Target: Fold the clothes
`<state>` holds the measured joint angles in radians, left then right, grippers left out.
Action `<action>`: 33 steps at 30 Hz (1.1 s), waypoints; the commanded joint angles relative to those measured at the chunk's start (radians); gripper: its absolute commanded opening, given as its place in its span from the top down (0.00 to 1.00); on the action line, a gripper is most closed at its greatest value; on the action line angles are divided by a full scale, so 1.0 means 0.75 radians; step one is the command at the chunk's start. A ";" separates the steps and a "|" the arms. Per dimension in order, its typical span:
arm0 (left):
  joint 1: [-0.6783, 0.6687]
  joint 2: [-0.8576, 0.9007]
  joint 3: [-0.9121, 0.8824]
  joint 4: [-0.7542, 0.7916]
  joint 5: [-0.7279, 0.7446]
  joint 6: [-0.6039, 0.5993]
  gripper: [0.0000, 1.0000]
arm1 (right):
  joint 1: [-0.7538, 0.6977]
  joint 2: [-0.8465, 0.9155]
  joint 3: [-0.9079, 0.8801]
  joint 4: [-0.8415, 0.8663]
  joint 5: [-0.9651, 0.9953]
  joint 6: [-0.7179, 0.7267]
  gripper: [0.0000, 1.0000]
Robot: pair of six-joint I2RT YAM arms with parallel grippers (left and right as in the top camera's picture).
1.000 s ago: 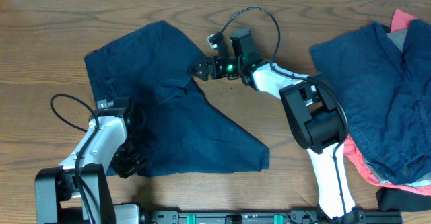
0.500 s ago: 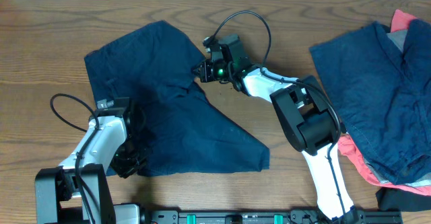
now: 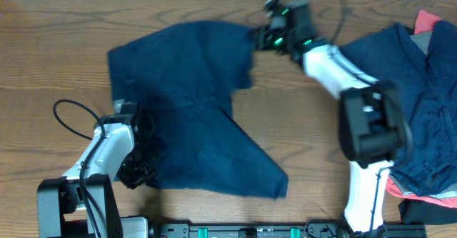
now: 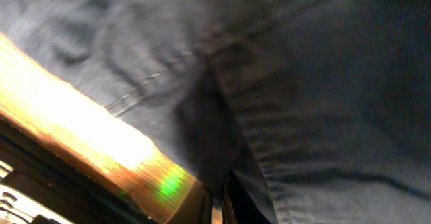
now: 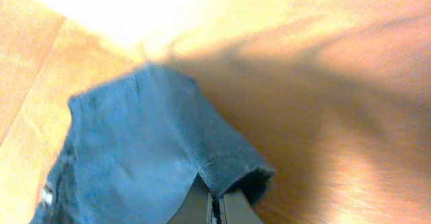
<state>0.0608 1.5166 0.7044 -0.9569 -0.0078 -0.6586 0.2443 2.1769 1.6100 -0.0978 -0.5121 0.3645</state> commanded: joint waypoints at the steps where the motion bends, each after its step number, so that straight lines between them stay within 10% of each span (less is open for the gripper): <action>1: -0.001 -0.010 -0.003 0.008 -0.025 -0.021 0.92 | -0.064 -0.069 0.034 -0.137 0.095 -0.143 0.98; 5: -0.001 -0.010 -0.003 0.033 -0.025 -0.021 0.93 | -0.147 -0.070 0.034 -0.341 0.262 -0.192 0.94; 13: -0.001 -0.010 -0.003 0.053 0.015 0.035 0.84 | -0.274 -0.086 0.034 -0.584 0.418 -0.208 0.27; 27: -0.001 -0.010 0.000 0.082 0.035 0.049 0.83 | -0.184 -0.205 -0.014 -1.068 0.219 -0.452 0.27; 33: -0.001 -0.010 0.000 0.082 0.035 0.049 0.83 | -0.114 -0.158 -0.196 -0.911 0.231 -0.458 0.26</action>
<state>0.0608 1.5166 0.7044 -0.8944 0.0193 -0.6281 0.1345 2.0254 1.5314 -0.8436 -0.3279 0.0555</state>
